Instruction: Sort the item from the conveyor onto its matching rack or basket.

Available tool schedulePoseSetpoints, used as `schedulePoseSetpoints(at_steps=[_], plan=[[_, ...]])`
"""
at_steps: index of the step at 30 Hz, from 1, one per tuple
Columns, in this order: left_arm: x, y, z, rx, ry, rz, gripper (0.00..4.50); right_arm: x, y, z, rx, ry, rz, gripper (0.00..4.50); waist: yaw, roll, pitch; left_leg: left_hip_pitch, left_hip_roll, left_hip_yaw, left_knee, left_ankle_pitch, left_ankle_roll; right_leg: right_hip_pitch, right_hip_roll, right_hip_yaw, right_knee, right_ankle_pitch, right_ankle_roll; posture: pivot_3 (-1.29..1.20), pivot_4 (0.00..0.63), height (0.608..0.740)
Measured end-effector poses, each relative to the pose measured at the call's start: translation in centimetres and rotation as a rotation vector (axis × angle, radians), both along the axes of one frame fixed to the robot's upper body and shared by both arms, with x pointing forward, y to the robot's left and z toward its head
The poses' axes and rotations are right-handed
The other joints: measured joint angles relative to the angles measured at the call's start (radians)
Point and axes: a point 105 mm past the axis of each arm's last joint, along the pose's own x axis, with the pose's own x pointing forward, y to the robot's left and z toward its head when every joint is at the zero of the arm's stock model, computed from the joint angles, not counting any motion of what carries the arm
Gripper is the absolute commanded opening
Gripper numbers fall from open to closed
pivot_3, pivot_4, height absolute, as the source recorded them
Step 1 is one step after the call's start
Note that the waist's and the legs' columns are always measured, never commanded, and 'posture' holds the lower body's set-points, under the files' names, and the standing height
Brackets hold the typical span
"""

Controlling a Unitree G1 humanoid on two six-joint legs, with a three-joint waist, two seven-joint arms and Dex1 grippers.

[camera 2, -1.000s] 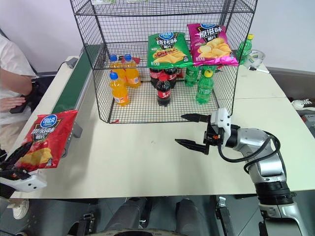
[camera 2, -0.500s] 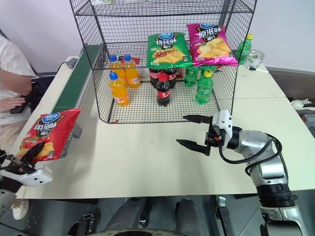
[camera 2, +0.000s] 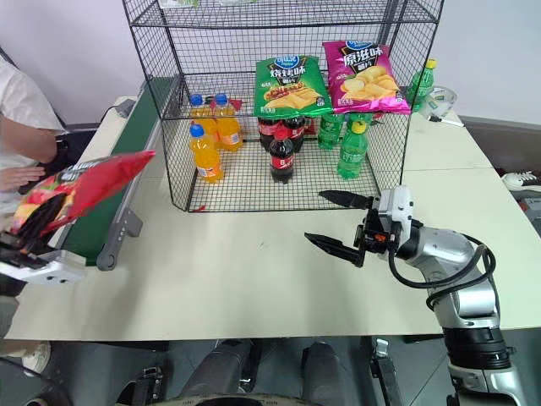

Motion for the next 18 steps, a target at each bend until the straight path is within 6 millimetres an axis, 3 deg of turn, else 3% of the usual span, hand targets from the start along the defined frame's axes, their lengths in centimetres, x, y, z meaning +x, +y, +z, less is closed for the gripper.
schedulePoseSetpoints(at_steps=[6,11,18], plan=[[1.7,-4.0,3.4,0.028,-0.11,-0.122,0.12,0.8,0.6,2.5,0.158,-0.058,-0.059,4.5,-0.002,0.001,0.0,0.0,0.0,0.0,0.0,0.0,0.0,0.0,0.001,0.0,0.0,0.0,0.0,0.0,0.15,0.74],[4.7,-6.9,5.7,0.008,-0.205,-0.186,0.12,1.2,1.2,2.8,0.242,-0.052,-0.115,4.5,0.001,0.001,0.0,0.0,-0.001,0.0,0.001,0.002,-0.002,0.0,0.001,-0.001,0.005,0.0,0.0,0.0,0.15,0.74],[9.7,-9.7,6.5,-0.014,-0.236,-0.234,0.12,1.3,1.6,2.5,0.242,-0.043,-0.149,4.5,-0.005,0.0,0.0,0.0,-0.001,0.0,0.001,0.003,-0.004,0.0,0.002,0.001,0.007,0.0,0.0,0.0,0.15,0.74]])
